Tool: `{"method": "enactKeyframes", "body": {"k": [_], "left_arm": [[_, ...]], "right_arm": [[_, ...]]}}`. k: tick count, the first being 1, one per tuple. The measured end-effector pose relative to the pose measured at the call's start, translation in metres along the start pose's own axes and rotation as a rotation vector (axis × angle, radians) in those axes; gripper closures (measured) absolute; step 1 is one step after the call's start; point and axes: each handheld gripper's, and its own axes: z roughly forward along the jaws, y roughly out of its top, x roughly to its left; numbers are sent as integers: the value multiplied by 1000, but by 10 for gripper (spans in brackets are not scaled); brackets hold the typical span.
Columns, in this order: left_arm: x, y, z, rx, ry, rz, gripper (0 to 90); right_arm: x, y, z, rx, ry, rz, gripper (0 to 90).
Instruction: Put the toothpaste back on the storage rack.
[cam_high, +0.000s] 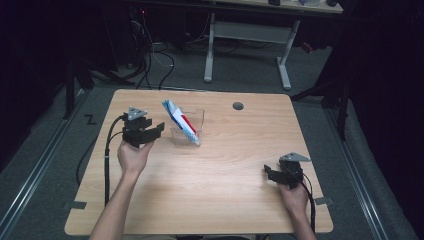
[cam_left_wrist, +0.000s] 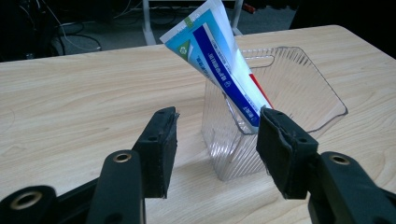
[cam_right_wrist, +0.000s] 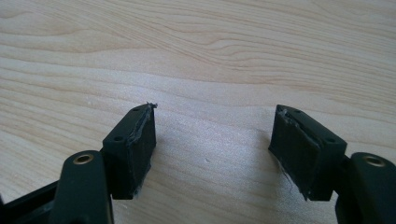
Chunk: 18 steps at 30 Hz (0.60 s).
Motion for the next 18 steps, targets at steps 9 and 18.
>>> {"method": "enactKeyframes", "body": {"k": [9,18], "left_arm": [[1,-5,-4,0,-1,0,479],[0,-10,-7,0,-7,-2,479]], "right_arm": [[0,0,0,0,0,0,310],[0,0,0,0,0,0,310]]}}
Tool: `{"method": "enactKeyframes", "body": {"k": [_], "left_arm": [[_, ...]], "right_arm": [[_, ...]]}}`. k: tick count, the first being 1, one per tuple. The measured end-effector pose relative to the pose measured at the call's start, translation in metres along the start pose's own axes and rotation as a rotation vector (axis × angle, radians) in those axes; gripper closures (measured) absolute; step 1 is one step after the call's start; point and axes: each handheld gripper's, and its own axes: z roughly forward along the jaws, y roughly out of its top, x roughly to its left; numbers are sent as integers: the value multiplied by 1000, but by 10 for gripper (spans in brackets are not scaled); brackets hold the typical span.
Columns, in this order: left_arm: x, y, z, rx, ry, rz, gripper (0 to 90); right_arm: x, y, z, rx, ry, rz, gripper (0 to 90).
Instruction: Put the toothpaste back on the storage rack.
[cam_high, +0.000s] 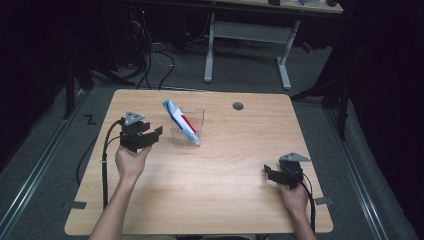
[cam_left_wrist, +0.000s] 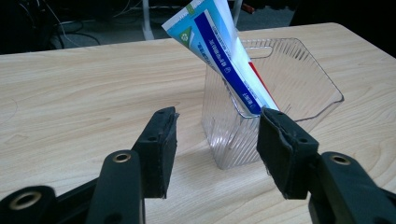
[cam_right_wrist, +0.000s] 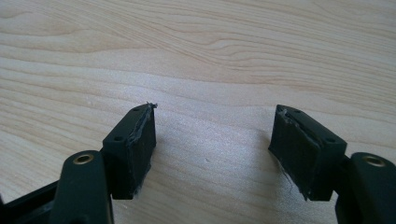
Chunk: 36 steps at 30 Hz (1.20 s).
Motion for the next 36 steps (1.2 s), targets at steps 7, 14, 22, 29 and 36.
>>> {"method": "enactKeyframes", "body": {"k": [7,14,22,29,36], "left_arm": [[-1,-7,-3,-4,-4,-5,479],[1,-15,-4,2,-4,-14,479],[4,-23,-2,19,-4,-22,479],[6,-31,-1,29,-4,-35,480],[7,-36,-2,31,-6,-44,479]], "right_arm": [[0,0,0,0,0,0,310],[0,0,0,0,0,0,310],[0,0,0,0,0,0,310],[0,0,0,0,0,0,310],[0,0,0,0,-1,0,310]]}}
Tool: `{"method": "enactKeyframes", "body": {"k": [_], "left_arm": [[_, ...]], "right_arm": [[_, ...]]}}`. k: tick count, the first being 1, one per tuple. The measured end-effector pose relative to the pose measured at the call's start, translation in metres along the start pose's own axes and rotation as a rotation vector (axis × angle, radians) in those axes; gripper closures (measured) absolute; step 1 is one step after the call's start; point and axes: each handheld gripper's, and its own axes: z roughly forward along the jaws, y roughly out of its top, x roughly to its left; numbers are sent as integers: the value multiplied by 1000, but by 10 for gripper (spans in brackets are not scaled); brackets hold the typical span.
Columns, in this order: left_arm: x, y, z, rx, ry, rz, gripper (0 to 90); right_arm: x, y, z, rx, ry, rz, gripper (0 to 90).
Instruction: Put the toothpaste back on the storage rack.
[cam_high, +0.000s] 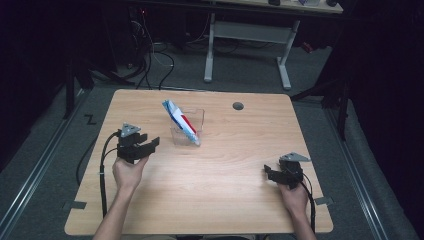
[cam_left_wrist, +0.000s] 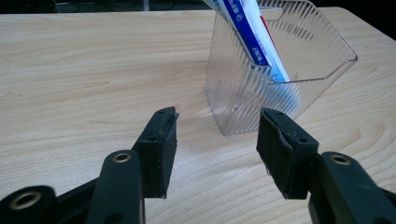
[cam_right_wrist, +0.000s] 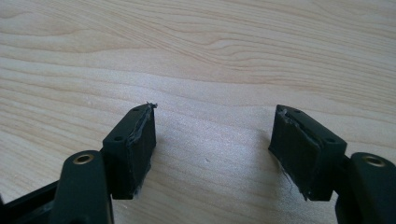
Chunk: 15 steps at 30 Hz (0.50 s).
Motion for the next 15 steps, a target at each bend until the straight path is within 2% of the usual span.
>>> {"method": "enactKeyframes", "body": {"k": [15], "left_arm": [[2,-18,7,33,-4,-19,479]], "right_arm": [[0,0,0,0,0,0,310]]}}
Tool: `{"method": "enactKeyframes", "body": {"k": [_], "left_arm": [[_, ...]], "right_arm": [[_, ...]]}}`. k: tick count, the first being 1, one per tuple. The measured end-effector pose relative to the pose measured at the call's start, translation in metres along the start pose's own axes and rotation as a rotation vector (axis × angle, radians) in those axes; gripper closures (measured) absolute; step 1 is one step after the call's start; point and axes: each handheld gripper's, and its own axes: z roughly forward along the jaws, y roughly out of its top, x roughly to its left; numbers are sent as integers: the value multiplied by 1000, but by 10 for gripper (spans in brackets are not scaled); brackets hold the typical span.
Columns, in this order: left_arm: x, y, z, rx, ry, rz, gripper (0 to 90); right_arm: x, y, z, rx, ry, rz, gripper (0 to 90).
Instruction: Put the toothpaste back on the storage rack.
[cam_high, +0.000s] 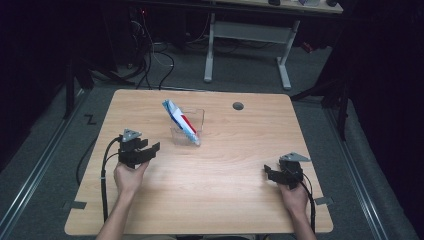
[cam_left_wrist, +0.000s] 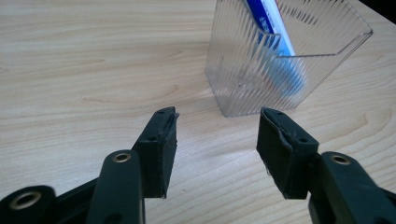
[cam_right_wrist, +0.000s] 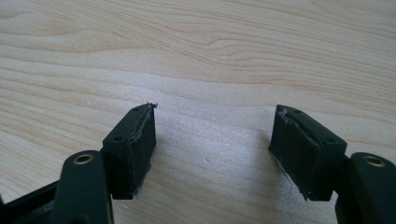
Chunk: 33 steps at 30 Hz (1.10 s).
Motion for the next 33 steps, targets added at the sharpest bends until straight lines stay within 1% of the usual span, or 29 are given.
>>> {"method": "enactKeyframes", "body": {"k": [7,15,17,18,20,22,28,33], "left_arm": [[2,-13,6,22,1,-13,478],[2,-23,10,36,11,-14,476],[2,-25,11,39,17,-13,475],[1,-26,11,48,20,-8,474],[0,-28,12,45,26,1,473],[-1,-30,13,53,29,7,473],[0,-38,17,60,32,-4,476],[-3,-38,17,60,37,10,475]], "right_arm": [[0,0,0,0,0,0,310],[0,0,0,0,0,0,310],[0,0,0,0,0,0,310],[0,0,0,0,0,0,310],[0,0,0,0,0,0,310],[0,0,0,0,0,0,310],[0,0,0,0,0,0,310],[0,0,0,0,0,1,310]]}}
